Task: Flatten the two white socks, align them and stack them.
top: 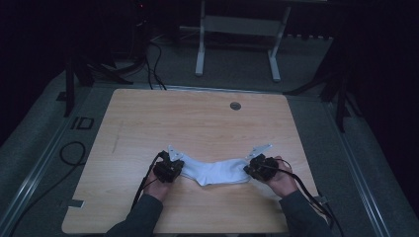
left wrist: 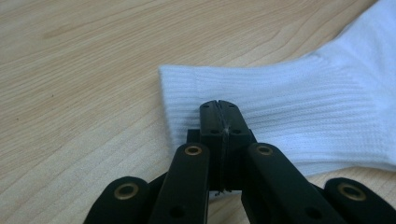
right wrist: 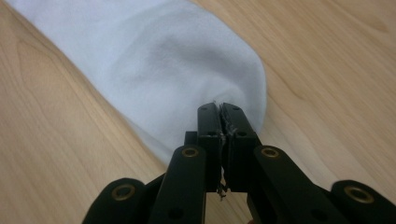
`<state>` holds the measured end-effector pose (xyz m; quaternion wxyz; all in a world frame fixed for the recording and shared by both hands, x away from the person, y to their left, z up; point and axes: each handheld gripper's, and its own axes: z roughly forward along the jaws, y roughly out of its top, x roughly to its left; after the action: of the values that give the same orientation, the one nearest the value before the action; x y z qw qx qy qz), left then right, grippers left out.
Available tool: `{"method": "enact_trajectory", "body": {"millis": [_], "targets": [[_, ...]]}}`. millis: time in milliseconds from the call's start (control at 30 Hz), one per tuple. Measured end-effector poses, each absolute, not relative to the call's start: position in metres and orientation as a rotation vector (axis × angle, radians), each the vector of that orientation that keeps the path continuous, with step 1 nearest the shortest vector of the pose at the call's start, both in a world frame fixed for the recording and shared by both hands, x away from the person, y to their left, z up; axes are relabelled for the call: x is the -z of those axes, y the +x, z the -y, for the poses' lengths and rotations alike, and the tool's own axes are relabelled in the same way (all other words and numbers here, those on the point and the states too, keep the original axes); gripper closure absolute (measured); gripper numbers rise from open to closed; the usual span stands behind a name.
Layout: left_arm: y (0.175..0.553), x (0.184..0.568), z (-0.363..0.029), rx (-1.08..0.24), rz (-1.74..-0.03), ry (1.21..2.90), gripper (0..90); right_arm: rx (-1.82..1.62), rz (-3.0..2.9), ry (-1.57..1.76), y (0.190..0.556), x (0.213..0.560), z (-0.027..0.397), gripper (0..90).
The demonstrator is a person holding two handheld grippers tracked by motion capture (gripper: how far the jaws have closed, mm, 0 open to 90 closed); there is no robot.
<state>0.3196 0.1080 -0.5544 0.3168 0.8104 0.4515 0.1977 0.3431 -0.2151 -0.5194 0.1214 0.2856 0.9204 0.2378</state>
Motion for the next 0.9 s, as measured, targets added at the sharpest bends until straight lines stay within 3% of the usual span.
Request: {"method": "enact_trajectory", "body": {"millis": [333, 367, 400, 433, 567, 900], "targets": [[0.319, 0.554, -0.107, -0.517, -1.208, 2.135, 89.8, -0.688, -2.699, 0.861, 0.337, 0.523, 0.228, 85.2], [0.319, 0.553, -0.107, -0.512, -1.214, 2.132, 89.8, -0.707, -2.69, 0.856, 0.337, 0.523, 0.227, 77.1], [0.319, 0.553, -0.107, -0.512, -1.214, 2.132, 89.8, -0.707, -2.69, 0.856, 0.337, 0.523, 0.227, 77.1], [0.319, 0.553, -0.108, -0.507, -1.218, 2.129, 89.8, -0.739, -2.672, 0.863, 0.338, 0.521, 0.228, 70.3], [0.319, 0.552, -0.11, -0.49, -1.22, 2.111, 88.4, -0.84, -2.615, 0.908, 0.341, 0.509, 0.235, 60.4], [0.317, 0.543, -0.119, -0.479, -1.208, 2.039, 81.8, -0.883, -2.516, 1.011, 0.35, 0.503, 0.251, 51.7]]}}
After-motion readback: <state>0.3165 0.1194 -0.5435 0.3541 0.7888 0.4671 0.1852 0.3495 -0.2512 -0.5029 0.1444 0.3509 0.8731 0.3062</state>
